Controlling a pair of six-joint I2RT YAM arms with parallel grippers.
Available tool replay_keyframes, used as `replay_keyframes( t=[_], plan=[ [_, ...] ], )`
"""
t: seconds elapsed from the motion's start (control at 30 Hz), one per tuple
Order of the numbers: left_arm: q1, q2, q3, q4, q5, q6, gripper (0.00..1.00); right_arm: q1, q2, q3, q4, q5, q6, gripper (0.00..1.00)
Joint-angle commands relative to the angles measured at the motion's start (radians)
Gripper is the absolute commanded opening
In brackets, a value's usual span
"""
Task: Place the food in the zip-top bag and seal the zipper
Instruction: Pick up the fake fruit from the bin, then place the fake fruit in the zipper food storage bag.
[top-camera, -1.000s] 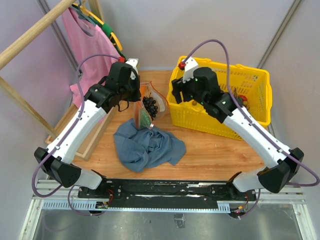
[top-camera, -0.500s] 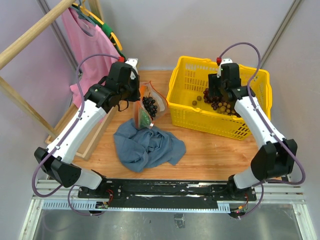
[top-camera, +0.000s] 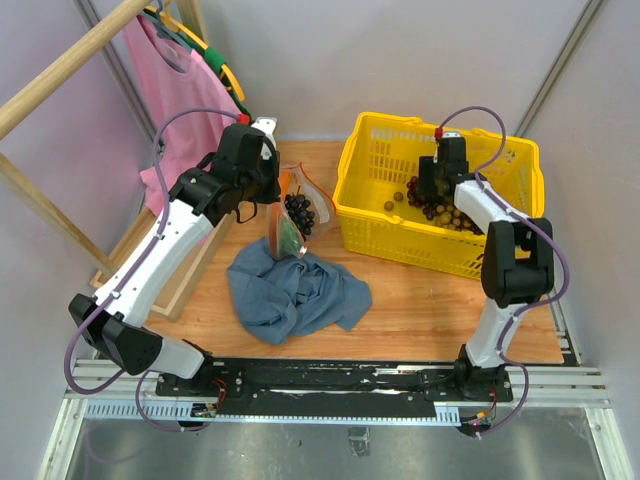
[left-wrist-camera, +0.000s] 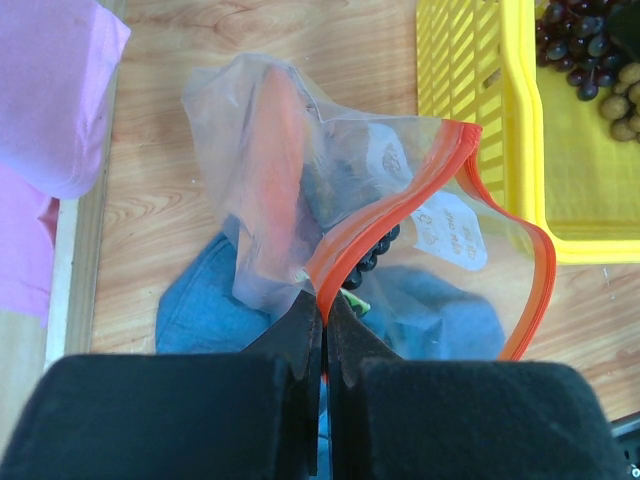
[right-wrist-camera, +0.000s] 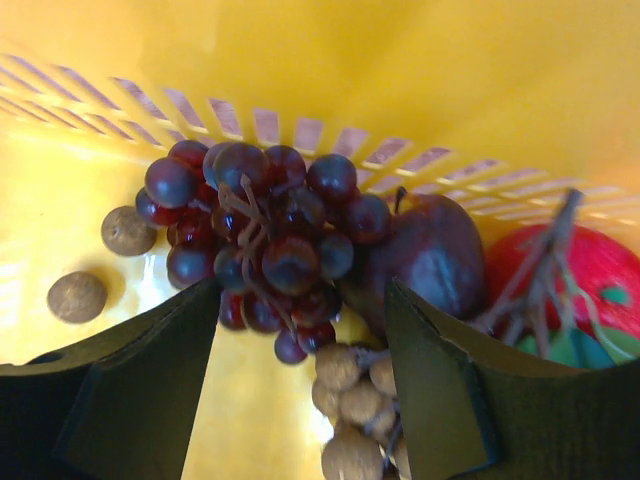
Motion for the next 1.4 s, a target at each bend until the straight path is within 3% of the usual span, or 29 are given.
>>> replay_keyframes(
  t=[0.0,0.1,0.27,0.37,0.7,1.07,1.37],
  plan=[
    [0.006,-0.009,-0.004,0.053,0.006,0.011,0.0,-0.021,0.093,0.062,0.044,-0.044,-0.016,0.66],
    [0.006,-0.007,-0.005,0.055,0.009,0.013,0.0,-0.023,0.13,0.064,0.043,-0.061,-0.039,0.57],
    [0.006,-0.006,-0.005,0.058,0.013,0.013,0.0,-0.022,0.099,0.042,0.018,-0.11,-0.062,0.19],
    [0.006,-0.003,-0.003,0.058,0.017,0.013,0.0,-0.02,0.054,0.016,0.007,-0.143,-0.075,0.02],
    [0.006,-0.008,-0.001,0.057,0.017,0.007,0.0,0.031,-0.135,-0.06,-0.029,-0.19,-0.083,0.01],
    [0.006,-0.013,0.0,0.058,0.031,-0.003,0.0,0.103,-0.374,-0.094,-0.056,-0.14,-0.065,0.01],
    [0.006,-0.009,-0.002,0.063,0.043,-0.009,0.0,0.205,-0.53,-0.039,-0.091,-0.113,-0.101,0.01]
  ],
)
